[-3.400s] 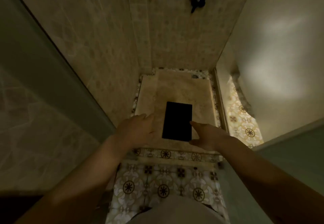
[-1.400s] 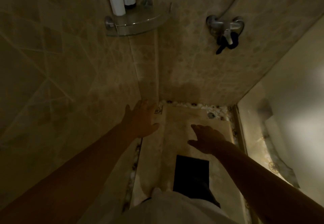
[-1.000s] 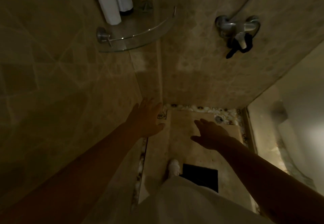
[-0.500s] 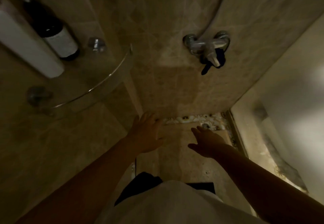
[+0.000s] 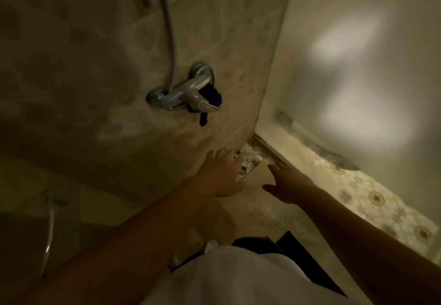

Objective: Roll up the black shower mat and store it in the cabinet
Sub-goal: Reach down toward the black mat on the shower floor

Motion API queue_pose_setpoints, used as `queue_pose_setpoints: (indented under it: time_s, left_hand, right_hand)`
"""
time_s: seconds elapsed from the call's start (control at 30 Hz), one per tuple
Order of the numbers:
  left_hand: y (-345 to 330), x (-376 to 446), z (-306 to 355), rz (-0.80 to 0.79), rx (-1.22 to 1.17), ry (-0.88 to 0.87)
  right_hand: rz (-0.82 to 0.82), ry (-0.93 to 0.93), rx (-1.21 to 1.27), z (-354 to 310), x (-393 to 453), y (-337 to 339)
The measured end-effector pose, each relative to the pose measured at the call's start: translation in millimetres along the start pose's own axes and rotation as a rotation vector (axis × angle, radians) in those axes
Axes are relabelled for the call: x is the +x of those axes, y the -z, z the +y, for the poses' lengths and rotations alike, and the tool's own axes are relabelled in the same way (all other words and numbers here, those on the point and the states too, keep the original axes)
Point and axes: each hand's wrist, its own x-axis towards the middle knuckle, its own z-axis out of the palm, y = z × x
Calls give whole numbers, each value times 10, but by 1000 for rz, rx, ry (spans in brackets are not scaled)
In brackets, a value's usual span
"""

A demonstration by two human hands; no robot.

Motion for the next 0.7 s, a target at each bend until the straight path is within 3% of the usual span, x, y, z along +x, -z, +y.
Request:
queue_pose_setpoints:
  time_s: [0.37,0.57,0.7]
  left_hand:
    - [454,1482,505,58,201,-383]
    - [542,2159,995,-113,296,-527]
    - [615,2441,1566,-107,380,-707]
  right_hand:
    - [-5,-328,241,1018,-13,-89]
    - [-49,-527,413,1589,-183,-311]
    - [-13,-666,518,1802,-420,-453]
